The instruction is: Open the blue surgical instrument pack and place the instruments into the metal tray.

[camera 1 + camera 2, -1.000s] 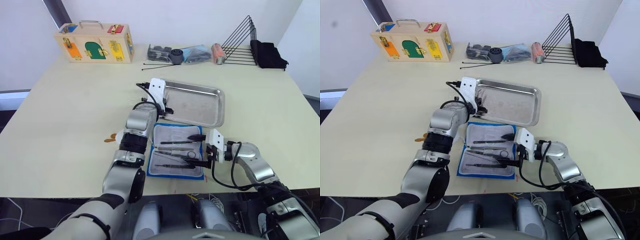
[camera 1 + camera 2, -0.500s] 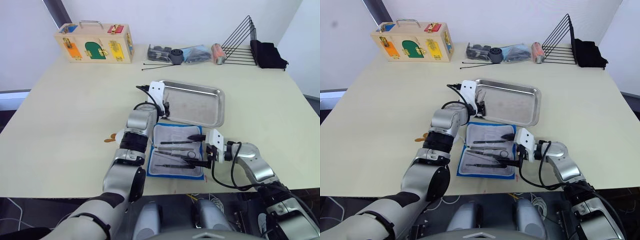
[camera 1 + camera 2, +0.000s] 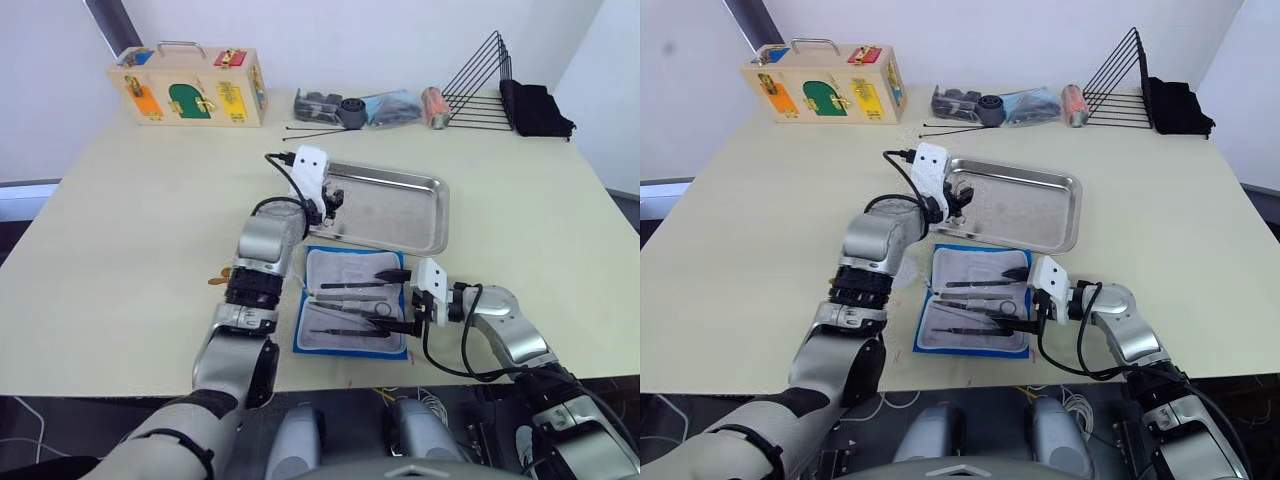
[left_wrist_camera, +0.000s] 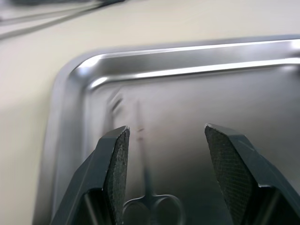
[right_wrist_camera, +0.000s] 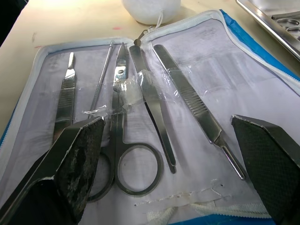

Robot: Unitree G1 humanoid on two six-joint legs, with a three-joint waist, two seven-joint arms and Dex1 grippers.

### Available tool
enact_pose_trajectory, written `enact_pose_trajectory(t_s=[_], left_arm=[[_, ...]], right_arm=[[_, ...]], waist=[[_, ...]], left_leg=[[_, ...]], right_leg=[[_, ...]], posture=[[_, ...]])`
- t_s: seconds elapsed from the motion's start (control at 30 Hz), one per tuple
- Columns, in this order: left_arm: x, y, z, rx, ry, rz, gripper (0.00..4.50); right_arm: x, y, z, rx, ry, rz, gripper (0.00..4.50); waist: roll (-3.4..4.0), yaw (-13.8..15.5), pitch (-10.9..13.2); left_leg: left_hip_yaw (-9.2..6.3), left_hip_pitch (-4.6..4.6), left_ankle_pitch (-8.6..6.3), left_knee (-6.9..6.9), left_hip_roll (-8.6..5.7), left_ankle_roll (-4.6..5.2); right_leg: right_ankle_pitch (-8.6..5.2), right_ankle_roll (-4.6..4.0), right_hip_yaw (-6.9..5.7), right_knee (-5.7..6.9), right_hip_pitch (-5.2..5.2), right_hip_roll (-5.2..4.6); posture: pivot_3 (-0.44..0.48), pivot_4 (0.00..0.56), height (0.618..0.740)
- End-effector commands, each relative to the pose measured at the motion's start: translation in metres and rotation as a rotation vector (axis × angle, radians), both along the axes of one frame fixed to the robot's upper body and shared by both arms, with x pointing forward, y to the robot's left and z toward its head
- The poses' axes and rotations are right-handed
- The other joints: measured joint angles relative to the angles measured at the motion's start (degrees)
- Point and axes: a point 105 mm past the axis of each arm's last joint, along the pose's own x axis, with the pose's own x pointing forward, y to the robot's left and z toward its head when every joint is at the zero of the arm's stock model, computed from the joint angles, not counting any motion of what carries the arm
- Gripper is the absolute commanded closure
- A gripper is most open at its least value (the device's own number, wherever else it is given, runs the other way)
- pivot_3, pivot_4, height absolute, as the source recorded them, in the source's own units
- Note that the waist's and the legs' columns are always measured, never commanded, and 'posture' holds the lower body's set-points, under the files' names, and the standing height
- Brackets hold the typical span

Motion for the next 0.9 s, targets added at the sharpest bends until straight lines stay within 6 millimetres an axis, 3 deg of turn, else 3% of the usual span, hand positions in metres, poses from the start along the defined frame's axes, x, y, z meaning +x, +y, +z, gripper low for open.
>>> enact_pose_trajectory(t_s=[0.03,0.23,0.5,0.57,0.67,0.73,0.9], left_arm=[[-0.022,-0.015,0.025,-0.049,-0.112,-0.228,1.8],[-0.067,-0.003,0.019,-0.028,-0.116,-0.567,1.8],[-0.089,0.071,0.017,0.123,-0.086,-0.77,1.8],[-0.094,0.085,0.027,0.119,-0.094,-0.825,1.8],[-0.101,0.097,0.035,0.168,-0.1,-0.901,1.15],[-0.108,0.104,0.039,0.204,-0.111,-0.961,0.06],[-0.124,0.113,0.048,0.271,-0.149,-1.053,0.06]], right_arm=[[-0.019,-0.009,-0.055,-0.138,0.185,-0.021,0.0],[-0.018,-0.009,-0.054,-0.139,0.183,-0.02,0.0],[-0.018,-0.009,-0.054,-0.139,0.18,-0.015,0.0],[-0.018,-0.01,-0.054,-0.14,0.18,-0.012,0.0],[-0.018,-0.01,-0.054,-0.139,0.18,-0.009,0.0],[-0.018,-0.009,-0.054,-0.136,0.178,-0.008,0.0],[-0.018,-0.008,-0.053,-0.131,0.178,-0.007,0.0]], waist=[[0.0,0.0,0.0],[0.01,-0.1,0.0],[0.01,0.0,0.0],[0.01,0.0,0.0],[-0.06,0.0,0.0],[-0.06,0.0,0.0],[-0.09,0.0,0.1]], left_leg=[[0.0,0.0,0.0,0.0,0.0,-0.01],[0.05,0.06,0.0,-0.09,0.01,0.0],[0.03,0.07,0.0,-0.12,0.01,0.02],[0.02,0.06,0.0,-0.12,0.02,0.02],[0.01,0.04,0.0,-0.12,0.02,0.02],[0.01,0.03,0.0,-0.12,0.02,0.03],[0.01,0.03,-0.01,-0.12,0.09,0.03]], right_leg=[[0.0,0.0,0.0,0.0,0.0,0.0],[-0.01,-0.01,0.06,0.0,-0.01,0.0],[-0.03,-0.05,-0.01,-0.03,-0.02,0.0],[-0.04,-0.08,-0.02,-0.04,-0.03,0.0],[-0.05,-0.09,-0.06,-0.05,-0.03,0.0],[-0.06,-0.1,-0.05,-0.05,-0.03,0.0],[-0.07,-0.12,-0.02,-0.04,-0.06,0.03]], posture=[[0.0,0.15,0.74],[0.0,0.15,0.74],[0.0,0.15,0.74],[0.0,0.15,0.74],[0.0,0.15,0.74],[0.0,0.15,0.74],[0.0,0.15,0.74]])
